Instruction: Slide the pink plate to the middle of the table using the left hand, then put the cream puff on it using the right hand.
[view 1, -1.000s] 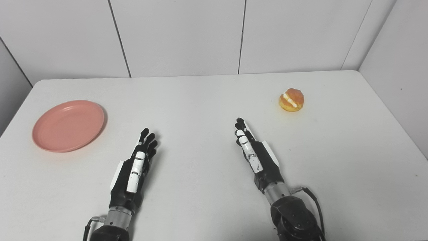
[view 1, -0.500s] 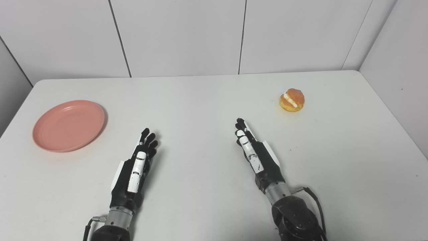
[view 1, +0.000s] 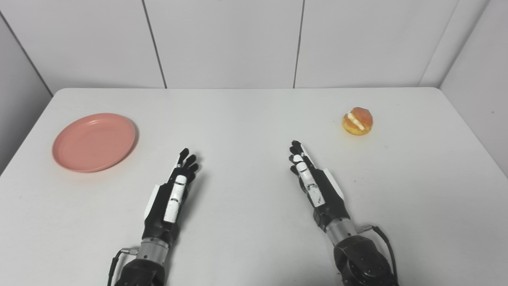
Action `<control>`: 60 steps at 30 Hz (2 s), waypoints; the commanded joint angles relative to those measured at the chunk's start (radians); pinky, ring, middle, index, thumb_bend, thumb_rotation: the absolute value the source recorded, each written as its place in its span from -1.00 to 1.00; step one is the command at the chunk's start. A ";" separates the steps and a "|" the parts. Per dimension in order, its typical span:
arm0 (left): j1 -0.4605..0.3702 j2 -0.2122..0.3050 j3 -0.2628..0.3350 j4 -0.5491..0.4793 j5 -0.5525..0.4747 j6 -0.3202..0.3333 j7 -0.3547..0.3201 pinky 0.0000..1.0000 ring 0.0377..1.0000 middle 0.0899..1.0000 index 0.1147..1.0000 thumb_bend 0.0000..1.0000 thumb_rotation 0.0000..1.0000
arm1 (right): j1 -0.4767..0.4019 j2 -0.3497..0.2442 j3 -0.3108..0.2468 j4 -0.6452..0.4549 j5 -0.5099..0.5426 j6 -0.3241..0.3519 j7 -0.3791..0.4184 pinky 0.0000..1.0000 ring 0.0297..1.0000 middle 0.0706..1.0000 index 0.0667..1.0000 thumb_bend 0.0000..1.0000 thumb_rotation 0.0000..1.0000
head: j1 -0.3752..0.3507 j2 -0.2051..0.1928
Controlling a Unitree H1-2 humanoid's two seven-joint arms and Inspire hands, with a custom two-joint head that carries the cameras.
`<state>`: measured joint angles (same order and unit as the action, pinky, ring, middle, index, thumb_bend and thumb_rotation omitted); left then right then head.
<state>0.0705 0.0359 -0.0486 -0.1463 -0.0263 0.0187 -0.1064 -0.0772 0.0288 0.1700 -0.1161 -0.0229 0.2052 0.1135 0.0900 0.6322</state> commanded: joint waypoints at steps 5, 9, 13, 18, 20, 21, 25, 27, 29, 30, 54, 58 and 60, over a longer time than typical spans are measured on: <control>0.023 -0.056 -0.061 -0.016 0.071 -0.005 0.051 0.92 0.90 0.93 0.90 -0.03 1.00 | 0.004 -0.047 -0.030 0.005 0.049 -0.088 0.042 1.00 0.99 1.00 1.00 -0.61 1.00 | 0.141 -0.064; 0.020 -0.080 -0.089 -0.006 0.110 0.002 0.084 0.90 0.89 0.92 0.89 -0.03 1.00 | 0.008 -0.059 -0.045 0.003 0.073 -0.089 0.054 1.00 1.00 1.00 1.00 -0.65 1.00 | 0.226 -0.098; 0.015 -0.102 -0.113 0.002 0.148 0.021 0.113 0.87 0.88 0.90 0.86 -0.03 1.00 | 0.008 -0.074 -0.056 0.004 0.089 -0.090 0.065 1.00 1.00 1.00 1.00 -0.65 1.00 | 0.287 -0.123; 0.015 -0.126 -0.125 -0.006 0.166 0.050 0.130 0.87 0.89 0.90 0.85 -0.06 1.00 | 0.010 -0.087 -0.061 0.007 0.102 -0.107 0.080 1.00 1.00 1.00 1.00 -0.69 1.00 | 0.298 -0.130; 0.013 -0.127 -0.125 0.001 0.168 0.040 0.131 0.88 0.90 0.90 0.85 -0.06 1.00 | 0.010 -0.086 -0.061 0.006 0.104 -0.111 0.080 1.00 1.00 1.00 1.00 -0.73 1.00 | 0.300 -0.130; 0.013 -0.128 -0.125 0.002 0.171 0.037 0.131 0.87 0.90 0.90 0.86 -0.06 1.00 | 0.010 -0.085 -0.061 0.006 0.103 -0.112 0.079 1.00 1.00 1.00 1.00 -0.74 1.00 | 0.301 -0.129; 0.014 -0.124 -0.123 0.000 0.168 0.037 0.129 0.88 0.90 0.90 0.86 -0.04 1.00 | 0.009 -0.079 -0.058 0.003 0.100 -0.111 0.074 1.00 1.00 1.00 1.00 -0.78 1.00 | 0.304 -0.129; 0.013 -0.120 -0.120 -0.003 0.165 0.041 0.127 0.88 0.91 0.90 0.86 -0.03 1.00 | 0.009 -0.073 -0.055 -0.002 0.096 -0.107 0.069 1.00 1.00 1.00 1.00 -0.79 1.00 | 0.302 -0.129; 0.012 -0.117 -0.116 -0.008 0.163 0.046 0.125 0.88 0.91 0.90 0.86 -0.02 1.00 | 0.009 -0.068 -0.054 -0.006 0.096 -0.099 0.068 1.00 1.00 1.00 1.00 -0.79 1.00 | 0.299 -0.128; 0.011 -0.116 -0.115 -0.010 0.161 0.048 0.124 0.88 0.90 0.90 0.86 -0.03 1.00 | 0.010 -0.066 -0.054 -0.007 0.097 -0.095 0.069 1.00 1.00 1.00 1.00 -0.80 1.00 | 0.298 -0.127; -0.063 -0.020 -0.044 -0.174 0.028 0.216 0.010 1.00 0.92 0.94 0.91 0.01 1.00 | 0.004 -0.038 -0.036 -0.006 0.076 -0.086 0.049 1.00 1.00 1.00 1.00 -0.78 1.00 | 0.293 -0.128; -0.085 0.005 -0.035 -0.220 0.044 0.238 0.007 0.97 0.90 0.92 0.90 0.01 1.00 | 0.001 -0.035 -0.033 -0.012 0.071 -0.071 0.047 1.00 1.00 1.00 1.00 -0.79 1.00 | 0.293 -0.128; -0.096 0.008 -0.020 -0.250 0.020 0.264 0.005 0.99 0.92 0.93 0.90 0.02 1.00 | 0.002 -0.031 -0.034 -0.017 0.072 -0.063 0.045 1.00 1.00 1.00 1.00 -0.79 1.00 | 0.292 -0.128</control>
<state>0.0134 0.0413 -0.0782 -0.3513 0.0106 0.2736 -0.0957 -0.0513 -0.0134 0.1334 -0.1073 0.0497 0.1399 0.1630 0.3804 0.5031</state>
